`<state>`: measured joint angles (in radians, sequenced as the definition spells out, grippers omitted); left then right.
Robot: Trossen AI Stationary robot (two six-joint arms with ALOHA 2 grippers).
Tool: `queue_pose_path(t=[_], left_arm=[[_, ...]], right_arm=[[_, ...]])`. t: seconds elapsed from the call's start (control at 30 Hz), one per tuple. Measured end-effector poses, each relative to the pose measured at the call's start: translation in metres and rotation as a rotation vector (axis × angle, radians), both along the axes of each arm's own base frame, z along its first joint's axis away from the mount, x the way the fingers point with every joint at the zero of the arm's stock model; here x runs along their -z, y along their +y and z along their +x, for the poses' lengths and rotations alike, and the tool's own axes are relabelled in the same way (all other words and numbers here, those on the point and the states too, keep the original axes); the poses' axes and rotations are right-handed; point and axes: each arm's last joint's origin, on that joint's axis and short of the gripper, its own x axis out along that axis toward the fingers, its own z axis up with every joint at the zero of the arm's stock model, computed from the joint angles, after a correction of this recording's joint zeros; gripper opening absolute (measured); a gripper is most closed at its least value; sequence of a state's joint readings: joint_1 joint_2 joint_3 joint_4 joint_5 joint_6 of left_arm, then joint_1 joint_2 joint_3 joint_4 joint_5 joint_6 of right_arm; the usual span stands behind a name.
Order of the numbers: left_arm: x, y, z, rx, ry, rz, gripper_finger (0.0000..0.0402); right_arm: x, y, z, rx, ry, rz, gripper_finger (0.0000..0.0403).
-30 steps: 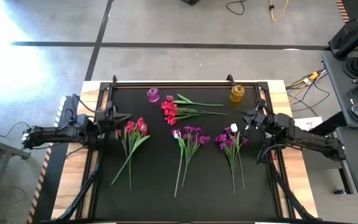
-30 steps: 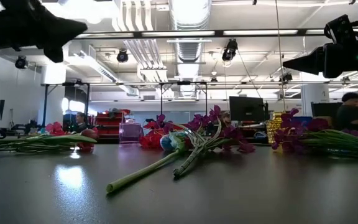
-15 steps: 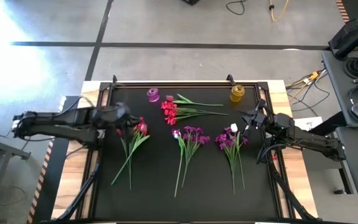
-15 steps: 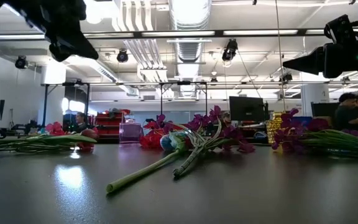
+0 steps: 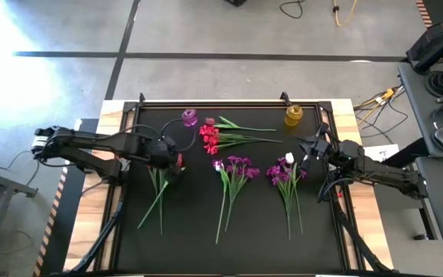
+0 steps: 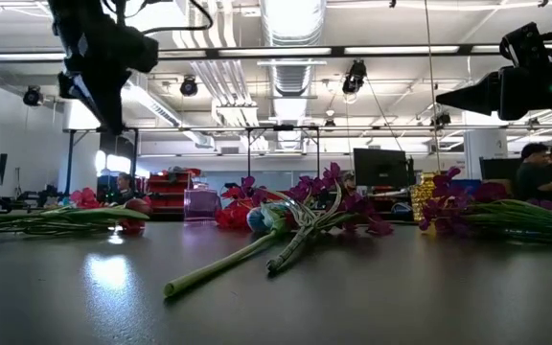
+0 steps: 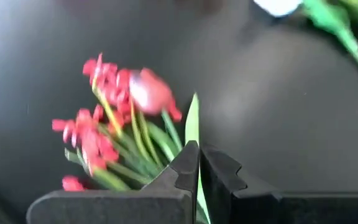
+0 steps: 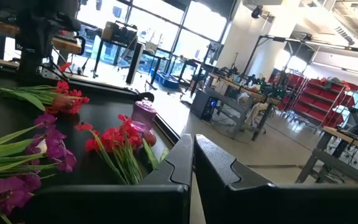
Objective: Sort flowers into vase by color
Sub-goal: Put the bottom red tulip into the yellow vase
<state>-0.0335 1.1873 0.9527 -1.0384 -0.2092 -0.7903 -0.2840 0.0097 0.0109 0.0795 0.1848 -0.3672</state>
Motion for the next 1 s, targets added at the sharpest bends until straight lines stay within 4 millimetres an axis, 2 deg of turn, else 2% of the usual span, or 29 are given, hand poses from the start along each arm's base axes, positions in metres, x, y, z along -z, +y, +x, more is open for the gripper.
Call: queue_pose_path(t=[0.23,0.4,0.53,0.63,0.77,1.0], left_arm=[[0.01,-0.004,-0.01,-0.195,-0.001,-0.187,0.0009],[0.023,-0.014,-0.008,-0.261,0.05,-0.3,0.0064],[0.033,-0.03,-0.003,-0.247,0.118,-0.334,0.0119],[0.044,-0.043,0.002,-0.246,0.188,-0.346,0.0145],[0.059,-0.055,0.007,-0.261,0.268,-0.323,0.0145],[0.075,-0.061,0.012,-0.289,0.354,-0.292,0.0093]], right_arm=[[0.0,0.0,0.0,0.0,0.0,0.0,0.0009],[0.0,0.0,0.0,0.0,0.0,0.0,0.0009],[0.0,0.0,0.0,0.0,0.0,0.0,0.0009],[0.0,0.0,0.0,0.0,0.0,0.0,0.0009],[0.0,0.0,0.0,0.0,0.0,0.0,0.0009],[0.0,0.0,0.0,0.0,0.0,0.0,0.0009]])
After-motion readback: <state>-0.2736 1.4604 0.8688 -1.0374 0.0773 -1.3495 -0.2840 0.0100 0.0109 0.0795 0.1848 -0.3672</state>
